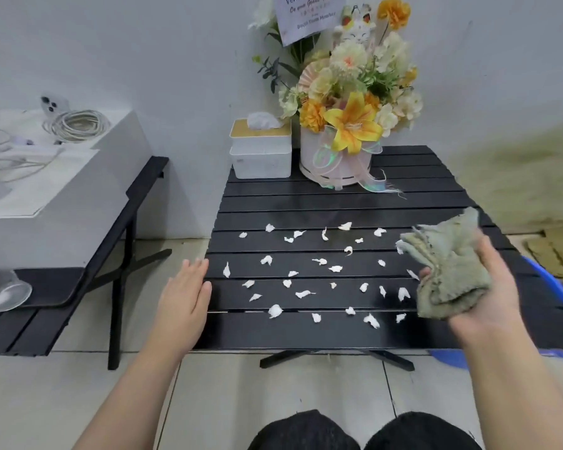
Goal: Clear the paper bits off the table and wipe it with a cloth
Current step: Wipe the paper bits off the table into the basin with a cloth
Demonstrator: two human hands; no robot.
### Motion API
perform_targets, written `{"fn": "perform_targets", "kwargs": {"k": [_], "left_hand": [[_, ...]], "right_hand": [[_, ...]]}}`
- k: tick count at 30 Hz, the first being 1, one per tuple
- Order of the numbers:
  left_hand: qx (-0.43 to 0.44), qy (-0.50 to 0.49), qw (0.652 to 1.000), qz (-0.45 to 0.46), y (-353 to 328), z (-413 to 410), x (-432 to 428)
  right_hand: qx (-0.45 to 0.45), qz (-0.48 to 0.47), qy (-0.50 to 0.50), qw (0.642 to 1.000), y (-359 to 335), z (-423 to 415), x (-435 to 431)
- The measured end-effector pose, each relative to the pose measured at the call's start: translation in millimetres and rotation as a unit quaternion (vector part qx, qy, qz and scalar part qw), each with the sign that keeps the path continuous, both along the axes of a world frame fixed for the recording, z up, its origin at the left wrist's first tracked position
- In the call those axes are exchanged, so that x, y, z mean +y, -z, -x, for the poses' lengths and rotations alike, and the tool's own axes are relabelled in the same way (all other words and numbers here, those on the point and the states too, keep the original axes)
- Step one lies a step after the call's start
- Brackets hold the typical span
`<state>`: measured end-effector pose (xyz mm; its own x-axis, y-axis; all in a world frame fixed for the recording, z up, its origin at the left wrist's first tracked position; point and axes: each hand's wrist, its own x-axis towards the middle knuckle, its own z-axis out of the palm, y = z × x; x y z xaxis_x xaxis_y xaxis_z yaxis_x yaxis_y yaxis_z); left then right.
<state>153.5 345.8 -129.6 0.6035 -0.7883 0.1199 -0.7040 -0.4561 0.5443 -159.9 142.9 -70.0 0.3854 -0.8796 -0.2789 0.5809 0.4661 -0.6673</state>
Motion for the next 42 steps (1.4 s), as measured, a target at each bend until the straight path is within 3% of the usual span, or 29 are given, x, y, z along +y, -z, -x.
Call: {"fn": "perform_targets", "kwargs": {"k": [2,5,8,9,10,11,12,13,15,17,19,22,27,29,34,37,39,42], "left_hand": [[0.003,0.02,0.998,-0.057,15,-7,5],[0.038,0.042,0.996,-0.068,28,-12,7],[-0.033,0.051,0.994,-0.094,34,-20,5],[-0.051,0.051,0.993,-0.097,35,-21,5],[-0.059,0.05,0.992,-0.099,35,-21,5],[-0.06,0.05,0.992,-0.098,36,-20,5],[-0.058,0.051,0.992,-0.096,36,-20,5],[-0.055,0.054,0.993,-0.093,36,-19,6],[-0.056,0.058,0.993,-0.083,36,-19,6],[-0.065,0.059,0.993,-0.078,36,-19,6],[-0.084,0.055,0.991,-0.086,38,-19,6],[-0.102,0.049,0.988,-0.101,38,-17,5],[-0.082,0.055,0.99,-0.103,35,-17,5],[-0.081,0.061,0.989,-0.103,34,-16,6],[-0.044,0.055,0.994,-0.083,23,-41,-3],[-0.062,0.042,0.992,-0.103,16,-62,-17],[-0.054,0.053,0.989,-0.125,18,-60,-24],[-0.015,0.049,0.992,-0.114,28,-55,-24]], "right_hand": [[-0.003,0.004,-0.042,0.999,-1,-46,32],[0.0,0.049,-0.03,0.998,3,-103,76],[0.155,0.197,-0.069,0.966,14,-149,112],[0.258,0.285,-0.069,0.921,20,-163,120],[0.369,0.399,-0.068,0.837,28,-175,126],[0.472,0.491,-0.071,0.729,37,-187,131],[0.549,0.542,-0.069,0.632,43,-197,137],[0.6,0.566,-0.064,0.562,48,-203,142],[0.66,0.586,-0.05,0.468,54,-206,150],[0.703,0.569,-0.054,0.422,55,-198,146],[0.73,0.533,-0.05,0.425,57,-183,132],[0.736,0.481,0.002,0.476,50,-169,113],[0.691,0.601,-0.029,0.401,49,-194,143],[0.702,0.592,-0.052,0.392,55,-191,143],[0.731,0.503,-0.027,0.46,55,-181,100],[0.69,0.54,-0.018,0.482,48,-210,96],[0.662,0.587,-0.049,0.462,45,-233,108],[0.647,0.643,-0.109,0.395,63,-250,125]]}}
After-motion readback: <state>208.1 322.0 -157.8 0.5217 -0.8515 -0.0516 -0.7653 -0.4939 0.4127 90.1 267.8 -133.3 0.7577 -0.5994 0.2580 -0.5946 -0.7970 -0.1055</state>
